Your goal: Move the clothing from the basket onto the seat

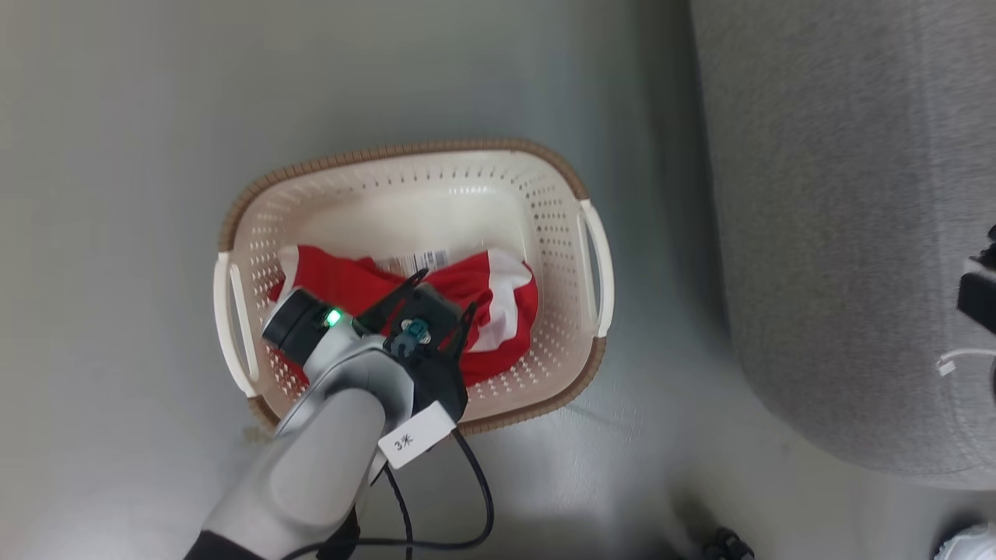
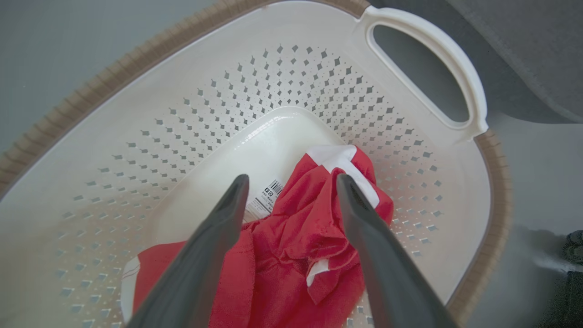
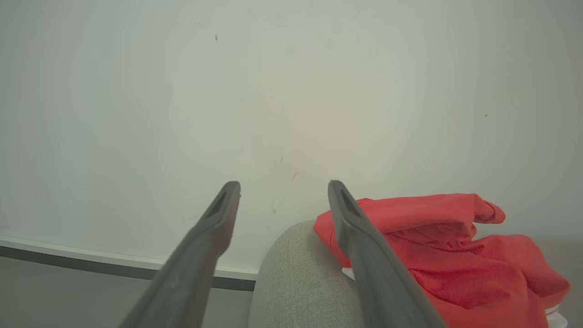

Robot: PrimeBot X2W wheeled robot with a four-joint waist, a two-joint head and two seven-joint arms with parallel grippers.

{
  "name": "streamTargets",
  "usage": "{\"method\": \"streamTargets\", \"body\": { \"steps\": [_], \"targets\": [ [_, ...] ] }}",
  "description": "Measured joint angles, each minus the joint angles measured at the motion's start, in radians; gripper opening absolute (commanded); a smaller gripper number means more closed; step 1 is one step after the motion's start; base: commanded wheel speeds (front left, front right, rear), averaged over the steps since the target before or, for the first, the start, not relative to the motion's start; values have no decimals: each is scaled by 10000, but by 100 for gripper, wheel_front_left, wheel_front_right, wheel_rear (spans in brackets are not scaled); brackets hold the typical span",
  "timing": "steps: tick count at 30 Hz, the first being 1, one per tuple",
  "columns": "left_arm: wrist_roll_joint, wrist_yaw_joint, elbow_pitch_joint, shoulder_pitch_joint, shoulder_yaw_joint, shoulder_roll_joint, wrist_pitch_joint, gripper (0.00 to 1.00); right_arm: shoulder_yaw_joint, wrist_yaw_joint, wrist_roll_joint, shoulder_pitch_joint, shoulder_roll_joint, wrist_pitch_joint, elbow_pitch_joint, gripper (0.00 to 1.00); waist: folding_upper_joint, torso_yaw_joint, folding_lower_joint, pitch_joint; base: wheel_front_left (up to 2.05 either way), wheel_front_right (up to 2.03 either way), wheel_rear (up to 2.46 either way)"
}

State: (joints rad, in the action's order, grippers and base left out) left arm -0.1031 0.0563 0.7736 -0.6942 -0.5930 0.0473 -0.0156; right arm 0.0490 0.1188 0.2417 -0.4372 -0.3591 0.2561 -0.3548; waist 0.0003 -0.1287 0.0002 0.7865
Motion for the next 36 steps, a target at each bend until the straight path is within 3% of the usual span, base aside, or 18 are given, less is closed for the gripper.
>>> {"method": "streamTargets", "body": {
  "steps": [15, 24, 25, 26, 27, 28, 29, 30, 36],
  "targets": [
    [-330, 138, 437, -665, -1034, 0, -318, 100, 153, 15, -163, -959, 299, 4, 167, 100, -1, -64, 0, 1635, 0, 0, 0],
    [-769, -217, 1104, -1174, -1114, 6, -303, 100, 460, 13, -408, -1322, 395, 6, 196, 100, -1, -376, -2, 2021, 0, 0, 0],
    [-813, -221, 1160, -1197, -1156, 6, -303, 83, 491, 13, -416, -1328, 405, 6, 245, 100, -1, -404, -2, 2049, 0, 0, 0],
    [-836, -226, 1197, -1204, -1200, 4, -303, 43, 514, 13, -418, -1329, 410, 6, 295, 100, -1, -426, -2, 2069, 0, 0, 0],
    [-888, -242, 1216, -1207, -1233, 2, -307, 32, 531, 13, -422, -1337, 422, 6, 345, 100, -1, -444, -2, 2082, 0, 0, 0],
    [-938, -301, 1223, -1206, -1260, 2, -322, 6, 554, 13, -433, -1353, 433, 6, 414, 100, -1, -455, -2, 2080, 0, 0, 0],
    [-1001, -301, 1225, -1206, -1287, 8, -414, 6, 569, 12, -435, -1373, 449, 6, 479, 100, -1, -458, -2, 2064, 0, 0, 0],
    [-1091, -301, 1223, -1206, -1312, 8, -485, 0, 585, -2, -462, -1402, 462, 6, 562, 100, -1, -455, -2, 2038, 0, 0, 0],
    [-1542, -387, 1122, -1204, -1530, 10, -986, 0, 765, -84, -500, -1481, 543, 8, 1133, 100, -3, -383, -2, 1740, 0, 0, 0]
  ]
}}
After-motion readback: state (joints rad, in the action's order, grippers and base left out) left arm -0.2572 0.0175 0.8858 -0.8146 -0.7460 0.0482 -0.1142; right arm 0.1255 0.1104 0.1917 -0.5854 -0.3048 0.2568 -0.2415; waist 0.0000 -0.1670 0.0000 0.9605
